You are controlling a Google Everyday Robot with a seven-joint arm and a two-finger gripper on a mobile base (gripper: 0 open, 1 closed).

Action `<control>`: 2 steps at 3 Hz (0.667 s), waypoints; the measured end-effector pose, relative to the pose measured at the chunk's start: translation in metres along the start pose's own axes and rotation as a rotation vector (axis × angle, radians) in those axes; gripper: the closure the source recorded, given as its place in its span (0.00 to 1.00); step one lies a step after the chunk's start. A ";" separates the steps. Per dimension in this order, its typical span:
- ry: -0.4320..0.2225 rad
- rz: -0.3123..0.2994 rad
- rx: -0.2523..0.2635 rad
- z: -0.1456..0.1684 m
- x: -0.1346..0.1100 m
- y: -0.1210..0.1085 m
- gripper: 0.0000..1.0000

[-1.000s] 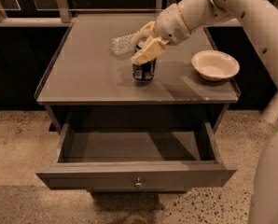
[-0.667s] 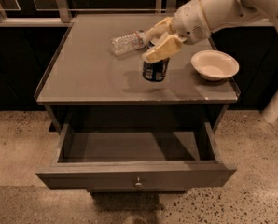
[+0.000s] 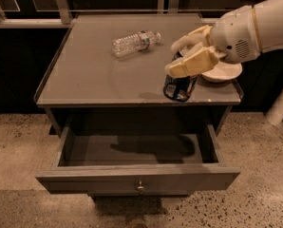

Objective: Place pepsi can into top drawer

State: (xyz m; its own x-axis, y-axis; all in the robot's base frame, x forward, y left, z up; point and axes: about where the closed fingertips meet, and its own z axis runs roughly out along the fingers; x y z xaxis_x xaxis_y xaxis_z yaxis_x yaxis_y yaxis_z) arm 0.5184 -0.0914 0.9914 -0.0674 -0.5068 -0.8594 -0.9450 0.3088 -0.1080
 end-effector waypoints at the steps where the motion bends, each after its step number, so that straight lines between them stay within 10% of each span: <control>1: 0.003 0.080 0.083 -0.018 0.023 0.025 1.00; 2: 0.005 0.148 0.138 -0.003 0.070 0.031 1.00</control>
Offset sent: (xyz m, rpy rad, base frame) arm -0.0330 -0.0484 -0.1159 0.0681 0.0819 -0.2788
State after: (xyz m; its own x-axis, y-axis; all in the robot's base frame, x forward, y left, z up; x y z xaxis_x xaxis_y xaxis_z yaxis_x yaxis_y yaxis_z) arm 0.4838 -0.1199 0.9296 -0.2048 -0.4516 -0.8684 -0.8716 0.4879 -0.0482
